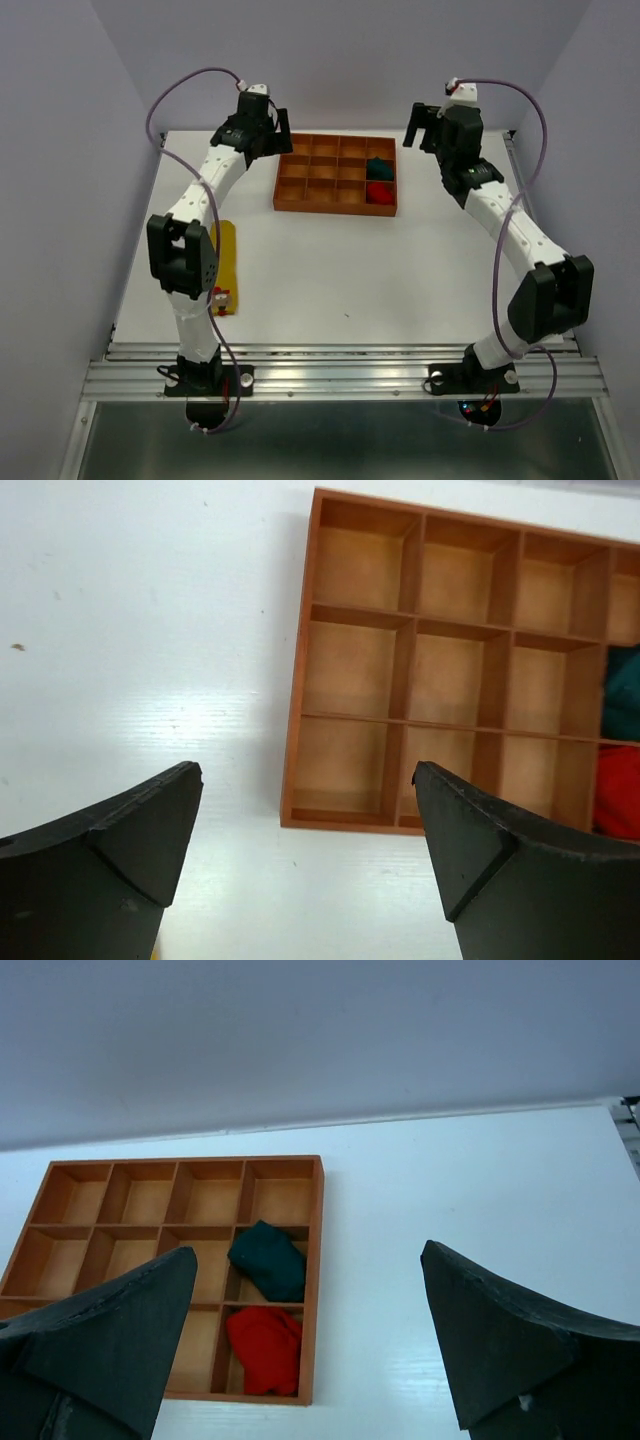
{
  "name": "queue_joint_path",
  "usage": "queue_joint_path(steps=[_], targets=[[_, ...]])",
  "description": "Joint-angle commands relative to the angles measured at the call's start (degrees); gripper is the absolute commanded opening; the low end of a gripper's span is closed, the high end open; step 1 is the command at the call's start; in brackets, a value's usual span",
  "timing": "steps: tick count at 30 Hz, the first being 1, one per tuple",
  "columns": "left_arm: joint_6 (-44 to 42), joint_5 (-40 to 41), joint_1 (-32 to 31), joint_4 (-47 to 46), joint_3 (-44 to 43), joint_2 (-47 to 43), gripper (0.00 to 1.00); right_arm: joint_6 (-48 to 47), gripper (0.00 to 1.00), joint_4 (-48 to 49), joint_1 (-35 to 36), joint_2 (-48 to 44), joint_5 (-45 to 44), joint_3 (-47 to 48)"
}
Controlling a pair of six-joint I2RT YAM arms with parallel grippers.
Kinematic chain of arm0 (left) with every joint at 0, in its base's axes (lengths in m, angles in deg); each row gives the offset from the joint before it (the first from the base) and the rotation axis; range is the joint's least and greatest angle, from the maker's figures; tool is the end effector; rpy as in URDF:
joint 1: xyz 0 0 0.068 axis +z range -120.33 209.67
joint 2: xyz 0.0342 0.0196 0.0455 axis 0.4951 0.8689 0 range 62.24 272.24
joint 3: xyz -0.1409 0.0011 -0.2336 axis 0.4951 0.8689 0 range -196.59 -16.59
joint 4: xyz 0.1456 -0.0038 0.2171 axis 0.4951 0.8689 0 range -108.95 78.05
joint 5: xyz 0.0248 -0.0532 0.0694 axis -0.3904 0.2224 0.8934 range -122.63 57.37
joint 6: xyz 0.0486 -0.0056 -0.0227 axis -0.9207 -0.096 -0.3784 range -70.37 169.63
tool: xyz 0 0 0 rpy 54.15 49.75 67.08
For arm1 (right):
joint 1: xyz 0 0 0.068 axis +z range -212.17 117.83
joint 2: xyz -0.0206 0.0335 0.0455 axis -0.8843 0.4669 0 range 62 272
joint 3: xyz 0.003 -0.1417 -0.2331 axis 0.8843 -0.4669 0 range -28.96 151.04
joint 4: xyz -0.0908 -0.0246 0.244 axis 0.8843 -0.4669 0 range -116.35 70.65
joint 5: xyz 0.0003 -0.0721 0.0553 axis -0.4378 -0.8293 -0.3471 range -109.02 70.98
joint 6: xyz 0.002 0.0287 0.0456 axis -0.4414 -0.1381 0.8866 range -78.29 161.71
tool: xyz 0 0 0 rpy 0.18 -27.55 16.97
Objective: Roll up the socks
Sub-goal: Move the sock to the center of the board.
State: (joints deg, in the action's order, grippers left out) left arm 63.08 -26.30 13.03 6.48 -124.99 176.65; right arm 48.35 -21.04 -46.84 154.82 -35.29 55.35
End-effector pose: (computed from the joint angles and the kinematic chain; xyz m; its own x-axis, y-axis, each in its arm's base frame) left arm 0.4537 -0.1315 0.3308 -0.5313 -0.0824 -0.8431 0.0729 0.9871 -0.1425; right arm 0.3793 0.0936 0.3811 -0.1682 0.0689 -0.9833 0.0318 0.9974 0.0645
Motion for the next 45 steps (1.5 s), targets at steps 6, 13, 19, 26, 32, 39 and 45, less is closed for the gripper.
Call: queue_joint_path(steps=[6,13,19,26,32,39,45], targets=[[10.2,6.9,0.3,-1.2,20.5,-29.3,0.99,14.4,1.00,1.9,-0.4,-26.5,-1.9,-20.7],[25.8,10.1,0.4,2.0,46.2,-49.6,0.99,16.7,1.00,-2.8,-0.4,-39.5,11.6,-34.8],[34.1,13.3,0.4,5.0,58.1,-57.4,0.99,22.8,1.00,-1.8,-0.4,-48.6,12.2,-44.1],[37.6,14.9,2.6,5.3,64.4,-53.3,0.99,22.8,1.00,-6.2,-0.4,-50.1,15.3,-46.0],[36.3,14.2,5.6,-0.7,66.2,-48.1,0.99,21.8,1.00,-6.8,-0.4,-46.8,18.0,-46.4],[35.9,10.4,8.0,-5.0,67.3,-38.6,0.99,20.7,1.00,-8.2,-0.4,-45.3,16.5,-45.8],[37.7,3.7,7.3,-9.2,71.7,-35.0,0.99,20.5,1.00,-8.8,-0.4,-46.5,14.0,-46.1]])
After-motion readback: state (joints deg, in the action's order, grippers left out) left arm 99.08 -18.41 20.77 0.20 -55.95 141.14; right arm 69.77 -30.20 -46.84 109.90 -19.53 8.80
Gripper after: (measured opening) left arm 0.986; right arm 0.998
